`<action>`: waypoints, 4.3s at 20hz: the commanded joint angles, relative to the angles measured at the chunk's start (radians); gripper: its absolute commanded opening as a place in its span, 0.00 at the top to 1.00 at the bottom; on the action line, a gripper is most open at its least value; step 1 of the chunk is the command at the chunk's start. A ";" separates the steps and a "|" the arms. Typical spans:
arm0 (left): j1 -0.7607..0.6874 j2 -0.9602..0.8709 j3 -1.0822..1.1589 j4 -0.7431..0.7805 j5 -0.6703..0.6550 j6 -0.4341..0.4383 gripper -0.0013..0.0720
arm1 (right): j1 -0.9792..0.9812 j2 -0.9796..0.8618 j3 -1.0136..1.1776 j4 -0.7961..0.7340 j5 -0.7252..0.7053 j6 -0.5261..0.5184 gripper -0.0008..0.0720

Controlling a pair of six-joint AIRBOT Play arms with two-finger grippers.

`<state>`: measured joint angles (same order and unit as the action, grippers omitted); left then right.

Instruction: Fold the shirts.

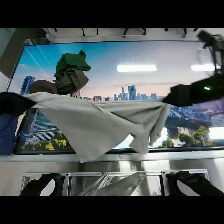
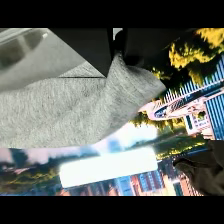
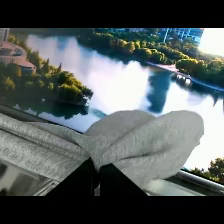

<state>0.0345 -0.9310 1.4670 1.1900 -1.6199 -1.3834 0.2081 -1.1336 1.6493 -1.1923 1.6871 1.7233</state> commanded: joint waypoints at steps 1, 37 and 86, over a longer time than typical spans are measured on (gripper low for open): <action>-0.065 -0.169 -0.252 -0.003 0.274 0.108 0.96 | 0.000 -0.215 -0.102 0.008 -0.188 -0.049 0.96; -0.088 -0.468 -0.129 0.012 0.292 0.118 0.96 | -0.168 -0.165 -1.009 0.469 -0.848 -0.539 0.96; -0.100 -0.576 -0.169 0.215 0.413 0.065 0.96 | -0.167 -0.590 0.064 0.217 -0.795 -0.456 0.96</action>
<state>-0.0593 -1.4284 1.2861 1.3193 -1.2697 -1.3041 0.0418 -1.6558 1.7237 -1.1019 1.0080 1.3273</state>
